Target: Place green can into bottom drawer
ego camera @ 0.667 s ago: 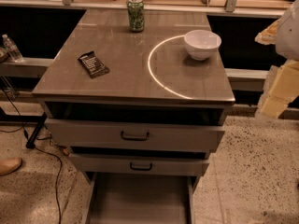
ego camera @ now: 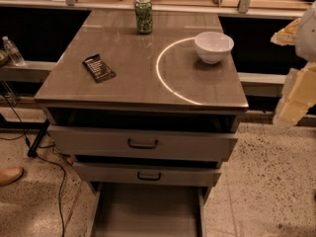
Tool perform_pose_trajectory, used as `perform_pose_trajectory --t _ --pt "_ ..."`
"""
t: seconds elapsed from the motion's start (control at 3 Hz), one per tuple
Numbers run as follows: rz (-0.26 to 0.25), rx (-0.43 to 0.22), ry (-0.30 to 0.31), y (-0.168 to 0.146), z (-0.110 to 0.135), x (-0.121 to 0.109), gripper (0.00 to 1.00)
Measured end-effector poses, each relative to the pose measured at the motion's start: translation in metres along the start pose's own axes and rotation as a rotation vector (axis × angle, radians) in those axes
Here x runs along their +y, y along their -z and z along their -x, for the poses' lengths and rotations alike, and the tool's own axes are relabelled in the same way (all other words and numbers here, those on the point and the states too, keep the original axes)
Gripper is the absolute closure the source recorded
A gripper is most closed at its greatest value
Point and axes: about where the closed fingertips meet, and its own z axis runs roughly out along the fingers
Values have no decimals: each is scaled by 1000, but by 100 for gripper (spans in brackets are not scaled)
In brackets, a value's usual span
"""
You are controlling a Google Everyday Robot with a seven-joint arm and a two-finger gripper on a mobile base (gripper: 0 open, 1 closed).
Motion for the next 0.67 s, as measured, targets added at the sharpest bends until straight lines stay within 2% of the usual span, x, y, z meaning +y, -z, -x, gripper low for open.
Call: perform_pose_trajectory --t 0.33,0.67 --pt "4 -4 22 -4 -6 -44 0" --pt "-61 -49 32 -23 33 -106 0"
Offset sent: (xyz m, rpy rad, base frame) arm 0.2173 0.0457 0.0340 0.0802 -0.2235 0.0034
